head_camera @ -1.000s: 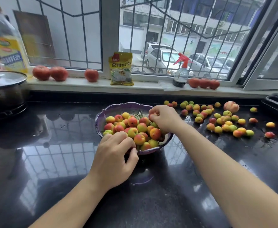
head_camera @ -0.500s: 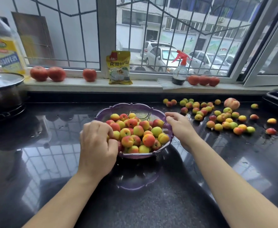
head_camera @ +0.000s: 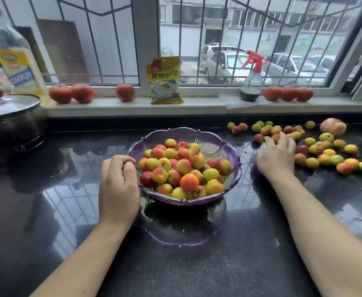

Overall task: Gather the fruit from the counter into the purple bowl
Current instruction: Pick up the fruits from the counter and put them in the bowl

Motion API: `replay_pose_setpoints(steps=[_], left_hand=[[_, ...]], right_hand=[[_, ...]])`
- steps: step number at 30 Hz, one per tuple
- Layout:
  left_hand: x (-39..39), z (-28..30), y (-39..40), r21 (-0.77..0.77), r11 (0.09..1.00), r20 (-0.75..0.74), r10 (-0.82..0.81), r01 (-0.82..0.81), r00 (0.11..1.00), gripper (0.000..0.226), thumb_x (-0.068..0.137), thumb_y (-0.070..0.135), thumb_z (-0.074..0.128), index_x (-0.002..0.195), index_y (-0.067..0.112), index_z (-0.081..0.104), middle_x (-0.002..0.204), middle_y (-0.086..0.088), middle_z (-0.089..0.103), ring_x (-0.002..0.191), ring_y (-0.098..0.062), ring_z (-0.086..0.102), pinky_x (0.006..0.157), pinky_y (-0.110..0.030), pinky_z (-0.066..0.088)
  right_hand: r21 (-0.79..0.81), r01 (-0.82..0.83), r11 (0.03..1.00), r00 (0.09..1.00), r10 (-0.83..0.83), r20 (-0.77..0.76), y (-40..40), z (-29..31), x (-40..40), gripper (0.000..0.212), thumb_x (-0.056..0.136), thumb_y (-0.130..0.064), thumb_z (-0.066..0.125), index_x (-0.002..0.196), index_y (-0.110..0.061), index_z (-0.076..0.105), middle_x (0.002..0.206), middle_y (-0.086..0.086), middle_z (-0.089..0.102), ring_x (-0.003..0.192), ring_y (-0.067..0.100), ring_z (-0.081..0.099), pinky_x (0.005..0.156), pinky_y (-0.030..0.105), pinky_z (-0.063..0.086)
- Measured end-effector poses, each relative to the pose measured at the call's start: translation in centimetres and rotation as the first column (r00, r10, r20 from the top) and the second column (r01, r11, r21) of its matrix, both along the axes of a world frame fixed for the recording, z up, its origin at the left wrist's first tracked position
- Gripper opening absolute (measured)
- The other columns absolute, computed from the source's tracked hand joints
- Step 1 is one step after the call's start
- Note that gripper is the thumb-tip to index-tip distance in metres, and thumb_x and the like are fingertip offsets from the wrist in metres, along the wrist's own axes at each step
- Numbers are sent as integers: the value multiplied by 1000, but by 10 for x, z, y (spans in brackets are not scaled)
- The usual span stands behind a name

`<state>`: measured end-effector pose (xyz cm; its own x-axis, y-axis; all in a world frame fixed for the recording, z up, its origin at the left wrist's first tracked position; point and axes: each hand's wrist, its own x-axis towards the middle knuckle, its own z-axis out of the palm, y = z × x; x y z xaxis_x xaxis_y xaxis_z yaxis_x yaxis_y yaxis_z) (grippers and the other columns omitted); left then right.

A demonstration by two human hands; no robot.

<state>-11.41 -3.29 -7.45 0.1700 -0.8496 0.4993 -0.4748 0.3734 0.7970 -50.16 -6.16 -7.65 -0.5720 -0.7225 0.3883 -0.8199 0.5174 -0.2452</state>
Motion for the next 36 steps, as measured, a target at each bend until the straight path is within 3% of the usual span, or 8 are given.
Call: replay_pose_setpoints(steps=[6,13,17,21,25,27,31,36], left_hand=[[-4,3,0,78,997,-82,26,-20,996,18,105,10,46,98,18,60,108,-4,55,92,16,49,78,0,34],[-6,5,3,85,996,-95,39,-31,995,17,105,10,47,101,15,62,112,-9,57,90,20,48,75,1,33],[-5,5,3,89,996,-95,32,-24,995,17,105,10,47,100,16,62,111,-8,57,91,18,49,75,1,34],[-5,4,1,87,996,-104,27,-18,994,17,105,10,48,100,17,62,111,-7,56,92,16,50,77,0,34],[-5,3,0,98,995,-103,23,-12,994,17,106,11,47,100,18,61,110,-5,55,92,16,49,74,1,32],[-4,3,0,103,995,-101,25,-14,995,17,105,10,47,100,17,61,110,-5,55,92,17,49,75,1,33],[-7,7,2,104,995,-113,26,-14,993,18,105,9,46,102,16,62,111,-4,53,89,17,49,76,1,33],[-8,10,9,74,996,-152,-28,40,988,10,102,19,53,101,19,63,119,-5,51,95,17,51,80,2,33]], right_hand=[[90,33,995,998,-37,42,-8,-15,-11,49,100,-34,45,135,-2,56,151,27,31,135,48,31,119,51,22],[-168,15,986,994,-32,-102,8,3,14,43,88,-19,46,125,-6,63,135,27,46,119,46,40,103,49,36],[46,-18,999,999,16,44,5,-3,11,46,95,-16,49,141,-16,50,142,23,46,126,45,42,107,48,39],[-86,-50,995,999,52,17,2,0,12,25,94,-7,55,119,-7,55,120,25,57,111,44,52,92,46,46],[-207,-89,974,980,123,159,6,19,19,16,93,-14,62,107,-10,57,110,19,65,101,38,58,79,37,44],[-361,-207,909,902,320,288,13,42,38,21,93,-23,66,110,-13,60,104,9,68,95,29,62,78,31,43],[-422,-548,722,544,691,476,38,76,96,19,96,-31,66,112,-22,66,100,-4,72,97,13,68,83,29,54],[-295,-636,713,557,689,463,37,63,112,15,96,-26,67,110,-26,70,106,-11,70,104,9,64,92,35,56]])
